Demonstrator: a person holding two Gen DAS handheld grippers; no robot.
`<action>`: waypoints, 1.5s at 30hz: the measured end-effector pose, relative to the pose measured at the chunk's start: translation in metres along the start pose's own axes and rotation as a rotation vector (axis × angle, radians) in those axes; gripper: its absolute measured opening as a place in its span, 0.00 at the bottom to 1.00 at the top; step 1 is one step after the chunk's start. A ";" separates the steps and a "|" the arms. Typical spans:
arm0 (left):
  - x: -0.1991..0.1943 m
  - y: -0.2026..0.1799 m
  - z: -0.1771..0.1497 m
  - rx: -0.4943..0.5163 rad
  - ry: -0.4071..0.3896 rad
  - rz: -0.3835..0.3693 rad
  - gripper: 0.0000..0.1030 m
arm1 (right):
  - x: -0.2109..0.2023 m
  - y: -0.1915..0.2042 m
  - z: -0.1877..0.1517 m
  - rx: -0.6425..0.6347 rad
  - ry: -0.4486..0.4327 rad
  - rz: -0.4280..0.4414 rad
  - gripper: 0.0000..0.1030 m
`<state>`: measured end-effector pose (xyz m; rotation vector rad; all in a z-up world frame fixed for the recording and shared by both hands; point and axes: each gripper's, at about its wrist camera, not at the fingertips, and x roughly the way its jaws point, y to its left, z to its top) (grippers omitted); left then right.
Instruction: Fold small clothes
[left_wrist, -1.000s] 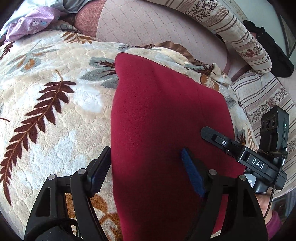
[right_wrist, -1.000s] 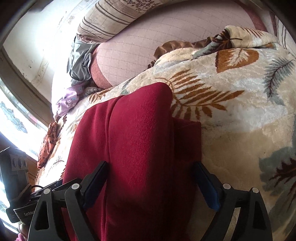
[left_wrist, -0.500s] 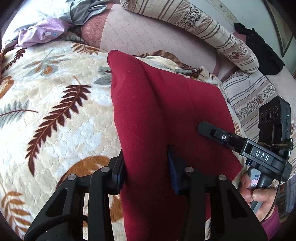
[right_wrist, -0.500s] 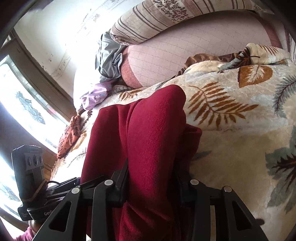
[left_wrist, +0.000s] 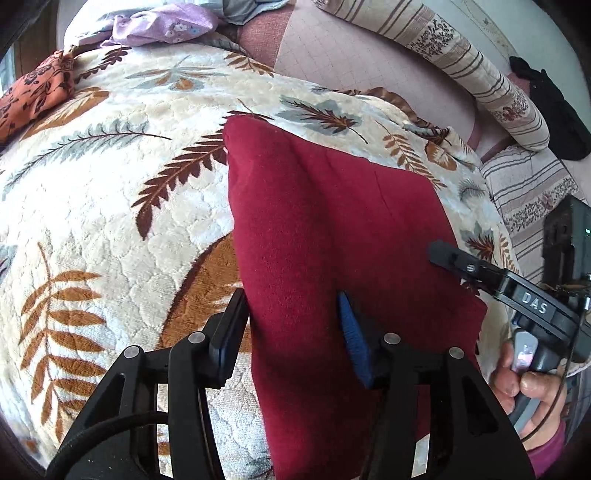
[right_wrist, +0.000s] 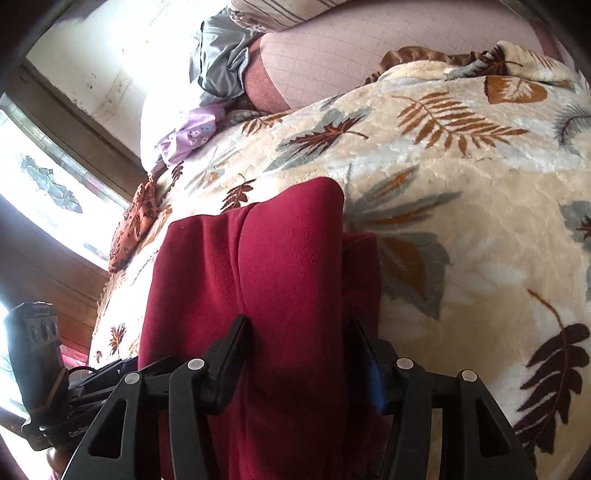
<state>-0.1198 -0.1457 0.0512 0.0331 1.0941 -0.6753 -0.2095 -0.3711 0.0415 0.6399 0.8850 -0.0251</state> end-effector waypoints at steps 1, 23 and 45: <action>-0.003 0.001 0.000 0.005 -0.012 0.012 0.49 | -0.010 0.005 0.000 -0.025 -0.027 -0.033 0.51; -0.052 -0.027 -0.030 0.109 -0.222 0.219 0.49 | -0.038 0.058 -0.056 -0.252 -0.080 -0.205 0.49; -0.091 -0.042 -0.049 0.105 -0.298 0.222 0.49 | -0.103 0.086 -0.074 -0.262 -0.247 -0.267 0.76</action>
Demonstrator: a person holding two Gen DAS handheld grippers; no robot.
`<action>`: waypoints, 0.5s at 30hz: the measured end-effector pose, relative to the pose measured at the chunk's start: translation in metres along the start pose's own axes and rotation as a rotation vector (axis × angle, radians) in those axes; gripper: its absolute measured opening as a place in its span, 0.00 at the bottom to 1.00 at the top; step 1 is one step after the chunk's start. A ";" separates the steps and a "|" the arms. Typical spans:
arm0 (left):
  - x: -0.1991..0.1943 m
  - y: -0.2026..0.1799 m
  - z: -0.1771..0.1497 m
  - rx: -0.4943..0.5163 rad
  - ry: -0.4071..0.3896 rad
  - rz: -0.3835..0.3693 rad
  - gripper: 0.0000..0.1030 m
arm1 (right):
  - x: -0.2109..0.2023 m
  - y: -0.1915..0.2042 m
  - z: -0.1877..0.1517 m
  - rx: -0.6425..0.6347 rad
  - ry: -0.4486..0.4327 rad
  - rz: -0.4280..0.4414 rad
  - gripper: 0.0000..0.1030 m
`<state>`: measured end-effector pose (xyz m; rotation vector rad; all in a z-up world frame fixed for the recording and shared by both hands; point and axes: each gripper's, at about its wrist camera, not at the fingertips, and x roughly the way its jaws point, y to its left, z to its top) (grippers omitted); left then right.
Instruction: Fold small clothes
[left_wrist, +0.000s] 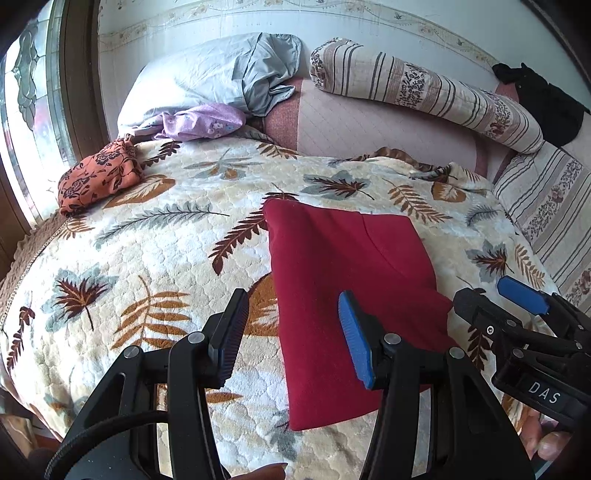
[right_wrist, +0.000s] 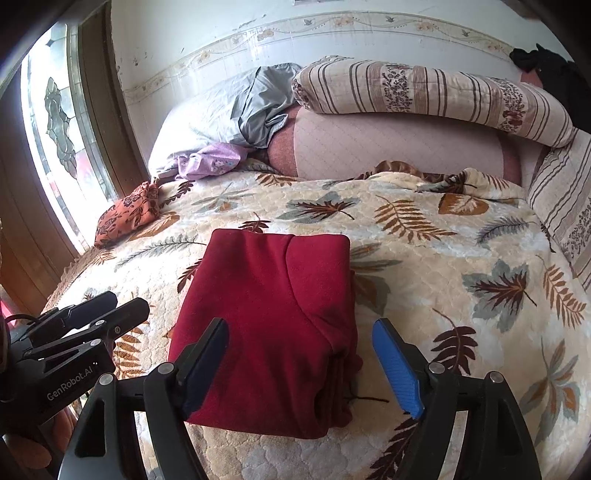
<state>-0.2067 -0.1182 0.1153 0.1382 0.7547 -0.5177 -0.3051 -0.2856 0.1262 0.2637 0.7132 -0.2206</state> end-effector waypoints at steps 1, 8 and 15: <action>0.000 0.000 0.000 0.002 0.001 0.002 0.49 | 0.000 0.001 0.000 0.002 0.001 0.001 0.76; -0.002 0.000 0.000 0.007 -0.004 0.007 0.49 | 0.002 0.002 -0.001 0.003 0.012 0.005 0.76; -0.001 0.000 -0.001 0.011 -0.005 0.014 0.49 | 0.005 0.009 -0.002 -0.008 0.022 0.009 0.76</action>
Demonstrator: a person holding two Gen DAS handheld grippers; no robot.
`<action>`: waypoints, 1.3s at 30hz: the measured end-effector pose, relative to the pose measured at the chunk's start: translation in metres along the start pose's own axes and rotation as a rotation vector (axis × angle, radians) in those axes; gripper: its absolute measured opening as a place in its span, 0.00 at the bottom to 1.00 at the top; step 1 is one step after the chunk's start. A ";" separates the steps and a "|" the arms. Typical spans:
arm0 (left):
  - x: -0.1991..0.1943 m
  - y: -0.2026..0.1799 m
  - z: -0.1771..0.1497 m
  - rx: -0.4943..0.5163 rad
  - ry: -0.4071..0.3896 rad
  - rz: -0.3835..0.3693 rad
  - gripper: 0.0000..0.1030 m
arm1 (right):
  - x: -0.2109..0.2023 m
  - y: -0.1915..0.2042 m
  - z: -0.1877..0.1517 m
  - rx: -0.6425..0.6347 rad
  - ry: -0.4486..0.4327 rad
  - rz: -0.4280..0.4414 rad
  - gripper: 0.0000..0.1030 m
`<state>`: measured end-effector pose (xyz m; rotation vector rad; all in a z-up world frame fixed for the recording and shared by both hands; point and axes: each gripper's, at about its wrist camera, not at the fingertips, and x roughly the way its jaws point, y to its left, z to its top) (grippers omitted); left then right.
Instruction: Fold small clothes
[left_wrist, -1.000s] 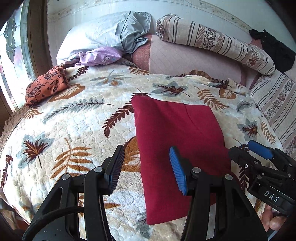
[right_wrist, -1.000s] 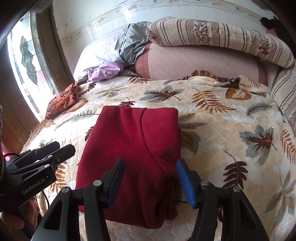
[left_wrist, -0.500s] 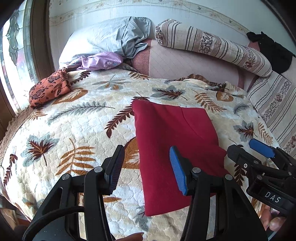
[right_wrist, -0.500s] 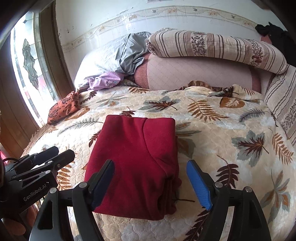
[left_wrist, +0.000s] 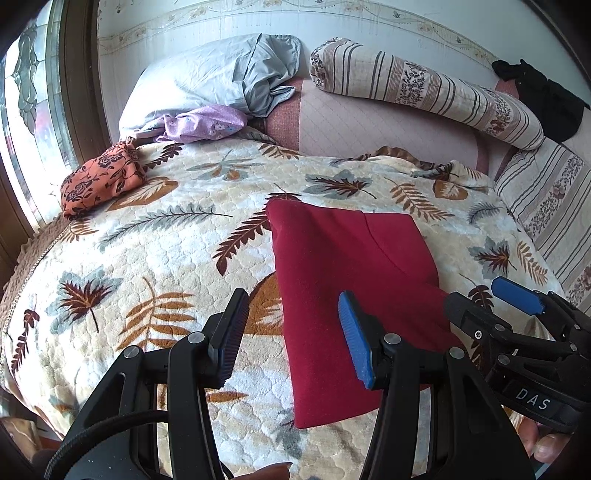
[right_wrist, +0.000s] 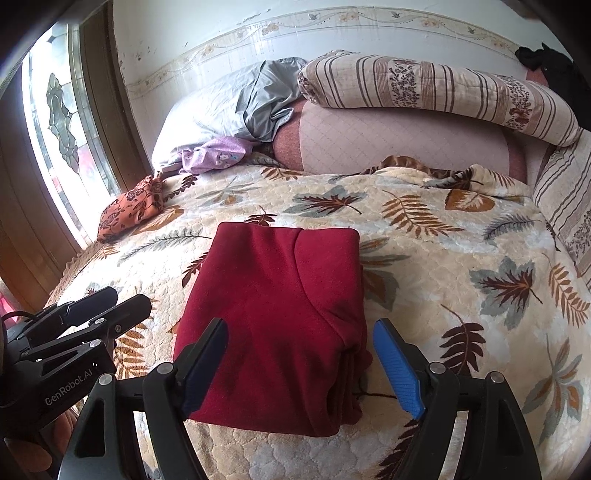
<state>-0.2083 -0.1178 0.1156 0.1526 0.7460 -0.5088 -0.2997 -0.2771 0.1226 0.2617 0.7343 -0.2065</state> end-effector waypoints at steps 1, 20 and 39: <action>0.000 0.000 0.000 0.000 0.000 0.001 0.49 | 0.001 0.001 0.000 -0.001 0.002 0.000 0.76; 0.006 0.003 -0.004 0.003 0.016 0.001 0.49 | 0.010 0.004 -0.003 -0.009 0.030 0.000 0.76; 0.021 0.008 -0.003 -0.013 0.040 -0.002 0.49 | 0.024 0.003 -0.006 -0.011 0.064 -0.001 0.77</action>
